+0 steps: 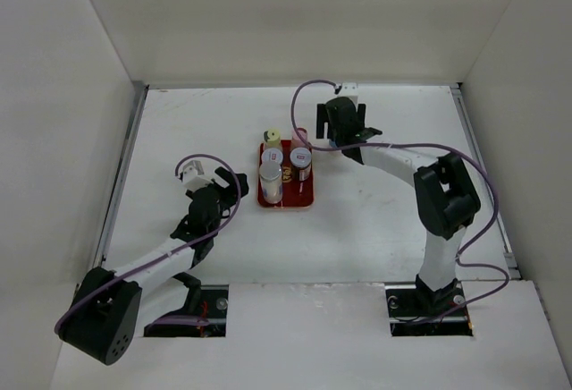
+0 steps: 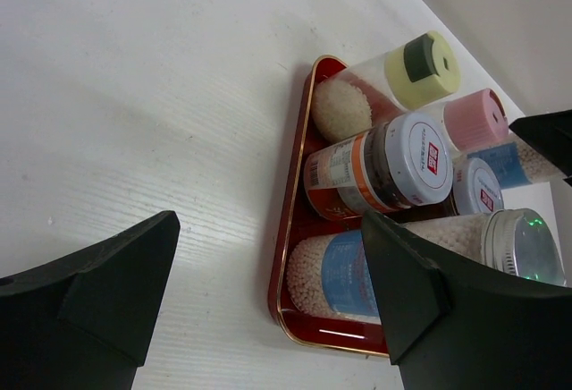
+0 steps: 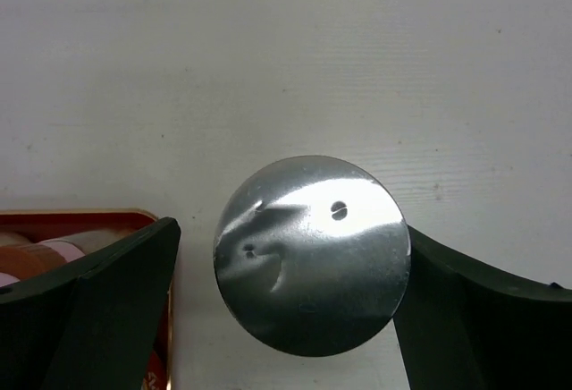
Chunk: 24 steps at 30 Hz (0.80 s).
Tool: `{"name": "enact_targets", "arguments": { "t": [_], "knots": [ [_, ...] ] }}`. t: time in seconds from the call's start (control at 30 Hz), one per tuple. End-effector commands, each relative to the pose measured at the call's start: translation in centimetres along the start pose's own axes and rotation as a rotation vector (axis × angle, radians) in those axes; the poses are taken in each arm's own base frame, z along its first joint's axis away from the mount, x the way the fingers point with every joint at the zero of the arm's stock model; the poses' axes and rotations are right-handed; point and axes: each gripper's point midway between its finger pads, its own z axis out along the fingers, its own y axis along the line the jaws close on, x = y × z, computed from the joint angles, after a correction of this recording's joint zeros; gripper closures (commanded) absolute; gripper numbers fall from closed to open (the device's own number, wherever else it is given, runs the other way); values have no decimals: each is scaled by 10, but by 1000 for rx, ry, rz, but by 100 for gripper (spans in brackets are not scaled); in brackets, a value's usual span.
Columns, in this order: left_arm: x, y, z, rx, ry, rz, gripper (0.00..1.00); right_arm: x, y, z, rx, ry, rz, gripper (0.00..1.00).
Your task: Organize the condiment bottles
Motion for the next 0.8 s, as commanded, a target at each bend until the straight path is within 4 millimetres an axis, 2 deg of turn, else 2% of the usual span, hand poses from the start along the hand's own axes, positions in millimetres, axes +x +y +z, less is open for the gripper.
{"name": "enact_targets", "arguments": {
  "t": [0.0, 0.07, 0.17, 0.23, 0.3, 0.43, 0.47, 0.53, 0.63, 0.67, 0.77],
  "knots": [
    [-6, -7, 1, 25, -25, -19, 17, -38, 11, 3, -43, -100, 65, 10],
    [-8, -7, 0, 25, -34, -19, 17, -41, 6, -1, -20, -134, 71, 28],
    [-6, -8, 1, 28, -24, -19, 17, -48, -5, -13, 3, -198, 104, 39],
    [-7, -10, 0, 33, -30, -20, 17, -53, -12, -28, 9, -226, 110, 40],
    [-7, -8, 0, 28, -34, -18, 17, -56, -13, -55, 0, -249, 123, 41],
    [-10, -12, -1, 42, -39, -25, 15, -44, -2, -116, -66, -267, 120, 41],
    [-10, -12, -1, 41, -40, -24, 14, -40, 1, -126, -79, -266, 122, 41],
    [-8, -10, 0, 34, -36, -20, 13, -29, 16, -148, -141, -250, 139, 41],
    [-11, -11, -1, 35, -43, -22, 4, -14, 53, -171, -254, -223, 126, 41],
    [-12, -10, -1, 33, -49, -23, 1, -10, 66, -175, -281, -217, 116, 41],
    [-15, -6, -2, 20, -60, -24, 0, -4, 99, -182, -336, -214, 90, 40]
  ]
}}
